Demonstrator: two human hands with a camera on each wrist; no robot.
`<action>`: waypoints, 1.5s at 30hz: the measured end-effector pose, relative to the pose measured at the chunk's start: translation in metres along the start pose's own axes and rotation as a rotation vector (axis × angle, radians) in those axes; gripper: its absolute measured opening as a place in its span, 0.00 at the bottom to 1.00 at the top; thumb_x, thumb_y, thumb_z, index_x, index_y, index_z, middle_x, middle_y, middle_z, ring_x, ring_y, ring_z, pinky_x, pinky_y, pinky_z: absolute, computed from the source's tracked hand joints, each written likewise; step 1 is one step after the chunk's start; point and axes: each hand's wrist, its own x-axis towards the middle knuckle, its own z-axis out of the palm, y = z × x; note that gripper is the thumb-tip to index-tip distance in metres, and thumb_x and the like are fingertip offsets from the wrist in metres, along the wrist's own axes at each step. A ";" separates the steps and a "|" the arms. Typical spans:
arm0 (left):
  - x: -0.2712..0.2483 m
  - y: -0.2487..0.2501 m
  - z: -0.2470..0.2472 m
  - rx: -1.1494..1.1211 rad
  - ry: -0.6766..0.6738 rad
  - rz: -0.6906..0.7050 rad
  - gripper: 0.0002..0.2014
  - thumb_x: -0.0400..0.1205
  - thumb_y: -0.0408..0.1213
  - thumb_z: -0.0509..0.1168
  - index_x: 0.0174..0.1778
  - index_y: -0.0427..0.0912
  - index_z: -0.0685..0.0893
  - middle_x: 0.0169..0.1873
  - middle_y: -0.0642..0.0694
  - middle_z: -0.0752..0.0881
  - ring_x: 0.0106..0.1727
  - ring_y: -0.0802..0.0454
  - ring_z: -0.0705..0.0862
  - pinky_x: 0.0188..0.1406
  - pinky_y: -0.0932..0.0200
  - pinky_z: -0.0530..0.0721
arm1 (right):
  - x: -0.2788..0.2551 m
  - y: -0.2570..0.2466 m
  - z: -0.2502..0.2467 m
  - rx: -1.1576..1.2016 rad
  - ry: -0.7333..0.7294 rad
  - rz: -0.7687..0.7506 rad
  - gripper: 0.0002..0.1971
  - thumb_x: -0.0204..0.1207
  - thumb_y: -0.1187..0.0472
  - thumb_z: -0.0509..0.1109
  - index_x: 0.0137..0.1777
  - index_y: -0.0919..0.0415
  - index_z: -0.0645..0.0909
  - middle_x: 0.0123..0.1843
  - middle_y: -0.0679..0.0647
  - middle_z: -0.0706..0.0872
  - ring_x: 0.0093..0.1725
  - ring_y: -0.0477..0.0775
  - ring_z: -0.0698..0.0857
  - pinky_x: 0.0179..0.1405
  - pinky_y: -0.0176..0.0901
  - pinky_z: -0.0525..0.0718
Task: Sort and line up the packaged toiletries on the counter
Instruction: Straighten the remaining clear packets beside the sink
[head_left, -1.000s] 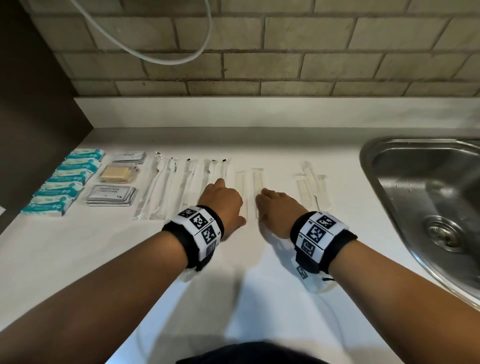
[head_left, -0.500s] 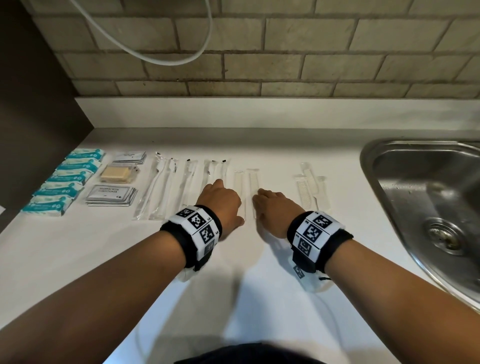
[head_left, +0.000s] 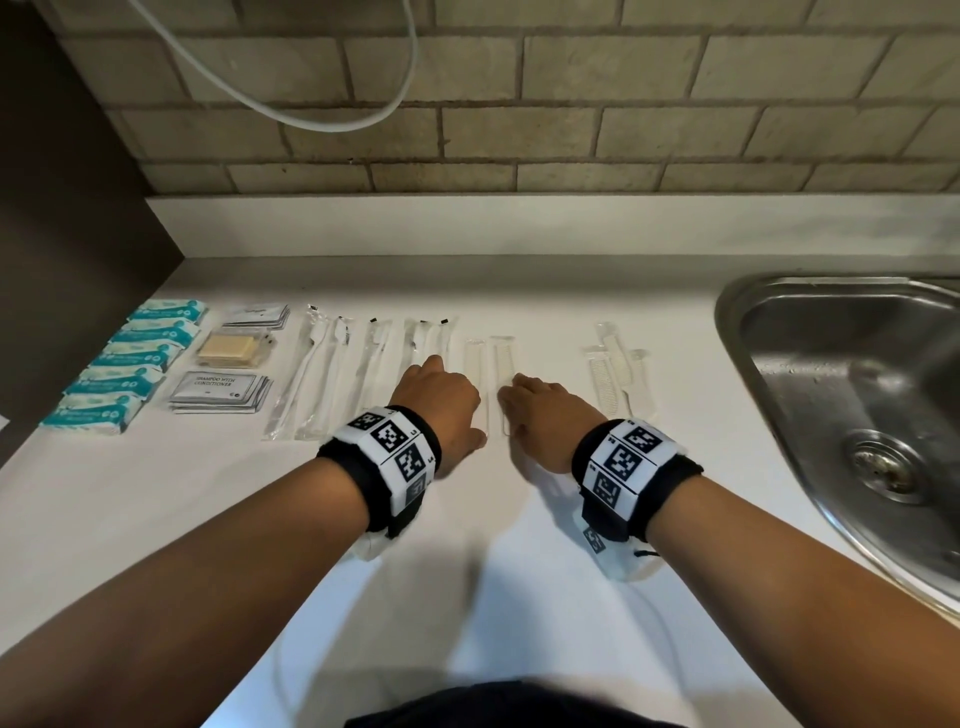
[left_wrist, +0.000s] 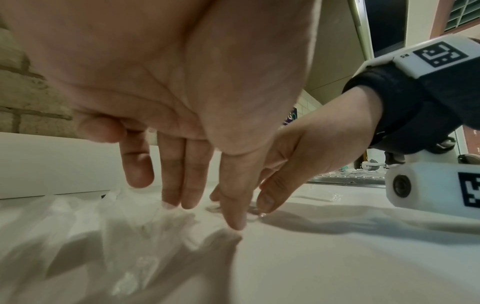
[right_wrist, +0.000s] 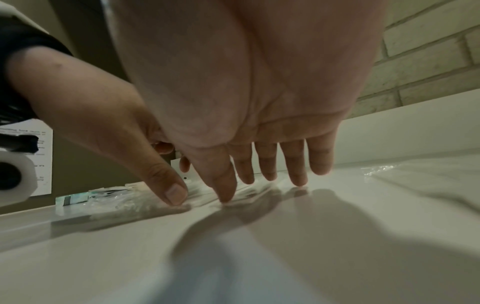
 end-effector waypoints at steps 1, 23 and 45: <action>0.000 0.000 -0.001 -0.010 0.011 0.004 0.18 0.79 0.56 0.65 0.30 0.47 0.75 0.33 0.53 0.78 0.53 0.46 0.71 0.54 0.52 0.70 | -0.002 0.000 -0.003 0.010 0.003 0.002 0.19 0.74 0.65 0.64 0.66 0.60 0.74 0.69 0.57 0.75 0.66 0.66 0.77 0.54 0.49 0.74; 0.031 0.117 -0.005 0.061 -0.017 0.324 0.28 0.77 0.70 0.57 0.58 0.51 0.83 0.53 0.49 0.84 0.60 0.42 0.73 0.58 0.46 0.68 | -0.035 0.086 -0.060 0.183 -0.011 0.592 0.17 0.66 0.62 0.79 0.52 0.63 0.78 0.47 0.56 0.83 0.46 0.57 0.84 0.41 0.43 0.81; 0.032 0.081 -0.005 0.023 0.010 0.063 0.26 0.75 0.66 0.62 0.61 0.52 0.84 0.52 0.53 0.88 0.61 0.46 0.73 0.59 0.50 0.67 | -0.036 0.070 -0.041 0.458 0.030 0.408 0.16 0.75 0.69 0.66 0.62 0.64 0.72 0.57 0.63 0.84 0.51 0.64 0.89 0.52 0.56 0.89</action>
